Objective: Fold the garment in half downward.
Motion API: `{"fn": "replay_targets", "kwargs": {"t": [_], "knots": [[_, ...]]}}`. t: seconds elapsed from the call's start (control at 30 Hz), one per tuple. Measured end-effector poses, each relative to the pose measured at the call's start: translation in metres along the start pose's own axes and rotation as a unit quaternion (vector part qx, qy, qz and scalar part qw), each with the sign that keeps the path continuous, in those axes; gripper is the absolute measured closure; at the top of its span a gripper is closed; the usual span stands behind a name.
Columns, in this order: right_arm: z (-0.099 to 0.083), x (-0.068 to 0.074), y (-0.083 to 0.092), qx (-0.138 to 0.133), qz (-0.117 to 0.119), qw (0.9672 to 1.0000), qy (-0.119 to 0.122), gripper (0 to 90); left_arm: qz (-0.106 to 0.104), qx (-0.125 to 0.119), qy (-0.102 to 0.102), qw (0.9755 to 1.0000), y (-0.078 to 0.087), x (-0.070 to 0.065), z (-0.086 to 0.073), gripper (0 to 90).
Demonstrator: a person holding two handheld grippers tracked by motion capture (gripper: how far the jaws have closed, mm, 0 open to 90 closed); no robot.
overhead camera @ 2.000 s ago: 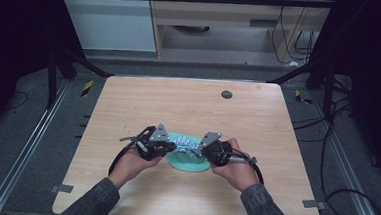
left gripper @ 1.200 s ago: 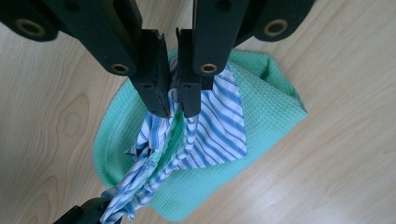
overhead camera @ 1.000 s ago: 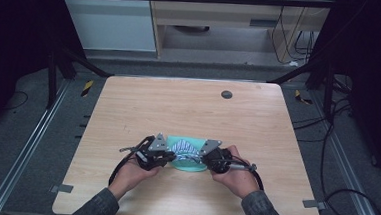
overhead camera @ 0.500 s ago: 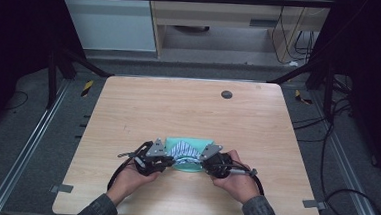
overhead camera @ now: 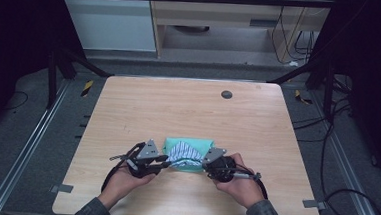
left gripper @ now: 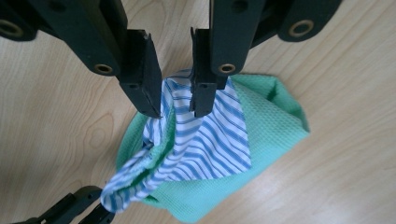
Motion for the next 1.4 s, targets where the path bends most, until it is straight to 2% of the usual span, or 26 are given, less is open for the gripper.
{"fn": "replay_targets", "kwargs": {"t": [0.1,0.17,0.27,0.33,0.43,0.5,0.57,0.67,0.73,0.8,0.93,0.97,1.07,1.1,1.13,1.17,1.23,1.27,1.33,1.4], "knots": [[0.001,-0.002,0.005,-0.002,-0.006,1.0,-0.001,74.4,0.013,0.003,-0.001,0.9999,0.001,0.007,0.005,74.1],[0.005,-0.005,0.008,-0.007,-0.015,0.9999,-0.002,74.5,0.014,0.003,0.002,0.9999,-0.004,0.01,0.008,75.1],[0.01,-0.01,0.007,-0.013,-0.026,0.9995,-0.009,74.4,0.015,0.013,-0.001,0.9998,-0.016,0.01,0.009,75.7],[0.014,-0.015,-0.002,-0.012,-0.036,0.9991,-0.019,72.8,0.014,0.03,-0.012,0.9994,-0.026,0.006,0.004,75.9],[0.015,-0.015,-0.009,-0.009,-0.035,0.9991,-0.024,72.1,0.019,0.037,-0.018,0.999,-0.029,0.002,-0.001,74.8],[0.015,-0.012,-0.014,-0.009,-0.03,0.9992,-0.023,71.8,0.014,0.041,-0.017,0.9989,-0.03,0.0,-0.005,74.8],[0.01,-0.004,-0.021,0.001,-0.018,0.9997,-0.018,69.9,0.014,0.046,-0.019,0.9986,-0.031,-0.002,-0.01,74.5],[0.007,0.0,-0.023,0.005,-0.017,0.9997,-0.018,68.0,0.013,0.051,-0.02,0.9984,-0.03,-0.003,-0.014,73.3],[0.004,0.0,-0.022,0.003,-0.02,0.9995,-0.022,64.9,0.016,0.046,-0.014,0.9987,-0.029,-0.004,-0.015,70.9],[0.003,-0.001,-0.02,0.002,-0.025,0.9992,-0.03,59.2,0.029,0.039,-0.007,0.9988,-0.026,-0.003,-0.014,63.8],[-0.001,-0.007,-0.01,-0.009,-0.044,0.9975,-0.055,40.2,0.054,0.03,0.02,0.9979,-0.018,0.006,-0.017,37.4],[-0.003,-0.009,-0.007,-0.016,-0.058,0.9964,-0.06,35.2,0.055,0.032,0.028,0.9976,-0.016,0.008,-0.018,31.7],[-0.011,-0.02,0.002,-0.03,-0.083,0.9925,-0.085,25.0,0.08,0.04,0.053,0.9946,-0.008,0.022,-0.024,18.2],[-0.015,-0.026,0.005,-0.037,-0.095,0.9899,-0.099,21.8,0.085,0.04,0.056,0.9941,-0.006,0.026,-0.026,15.1],[-0.023,-0.035,0.009,-0.039,-0.104,0.9858,-0.126,17.4,0.089,0.039,0.06,0.9934,-0.003,0.03,-0.028,12.6],[-0.023,-0.035,0.009,-0.039,-0.104,0.9858,-0.126,17.4,0.094,0.041,0.065,0.9926,-0.001,0.035,-0.03,12.6],[-0.033,-0.045,0.012,-0.039,-0.106,0.9805,-0.161,14.2,0.098,0.048,0.074,0.9913,0.003,0.043,-0.034,8.4],[-0.042,-0.053,0.012,-0.04,-0.107,0.9759,-0.186,12.4,0.101,0.05,0.077,0.9907,0.005,0.048,-0.036,7.9],[-0.046,-0.056,0.012,-0.039,-0.108,0.9746,-0.192,11.6,0.103,0.049,0.081,0.9902,0.007,0.054,-0.039,7.5],[-0.054,-0.063,0.013,-0.037,-0.111,0.9697,-0.214,10.4,0.108,0.05,0.089,0.989,0.009,0.063,-0.043,6.6]]}}
Point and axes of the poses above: each handheld gripper's, and its own axes: y roughly backward along the jaws, z roughly out of its top, x roughly to its left, the point moved 4 cm from there along -y, roughly forward along the jaws, and after that the axes turned 3 degrees about z, right-handed, at the moved point
